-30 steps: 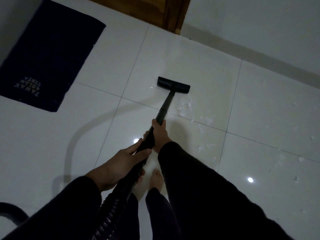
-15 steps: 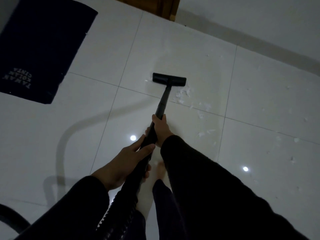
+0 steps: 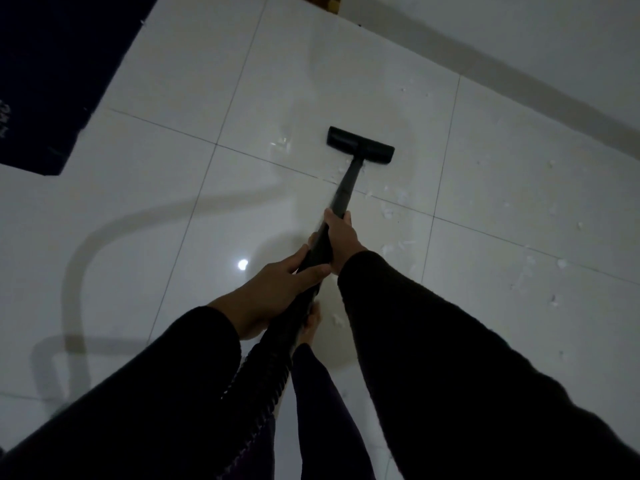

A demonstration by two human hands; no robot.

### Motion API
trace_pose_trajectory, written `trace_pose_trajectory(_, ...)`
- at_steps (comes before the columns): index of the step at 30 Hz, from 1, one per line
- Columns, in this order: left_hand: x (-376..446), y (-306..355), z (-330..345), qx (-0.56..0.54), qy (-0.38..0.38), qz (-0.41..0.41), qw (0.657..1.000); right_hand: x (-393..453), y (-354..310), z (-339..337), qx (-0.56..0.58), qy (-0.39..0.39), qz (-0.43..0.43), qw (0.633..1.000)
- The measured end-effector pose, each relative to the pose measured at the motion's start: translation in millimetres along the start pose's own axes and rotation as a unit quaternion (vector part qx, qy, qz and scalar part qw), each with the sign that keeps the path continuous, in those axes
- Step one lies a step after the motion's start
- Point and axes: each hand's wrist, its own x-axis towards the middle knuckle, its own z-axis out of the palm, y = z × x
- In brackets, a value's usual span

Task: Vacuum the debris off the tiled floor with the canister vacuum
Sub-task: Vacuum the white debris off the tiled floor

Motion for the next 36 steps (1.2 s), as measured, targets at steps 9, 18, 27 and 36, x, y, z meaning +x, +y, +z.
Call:
trace_pose_trajectory(9,-52,-25,-4,0.035,0.02,-0.007,0.999,-48,35,13,0.046,-0.01,0.012,0.999)
trace_pose_trajectory(18,-86,-49,7,0.015,0.025,-0.012,1.0,-78,65,11,0.051,-0.021,0.032,0.998)
trace_pose_trajectory(27,-83,-64,30,0.023,0.046,-0.013,0.999,-81,72,-12,0.061,-0.037,0.028,0.997)
trace_pose_trajectory(36,-115,-100,39,-0.011,0.057,-0.027,0.998,-119,100,-16,0.058,-0.073,0.063,0.994)
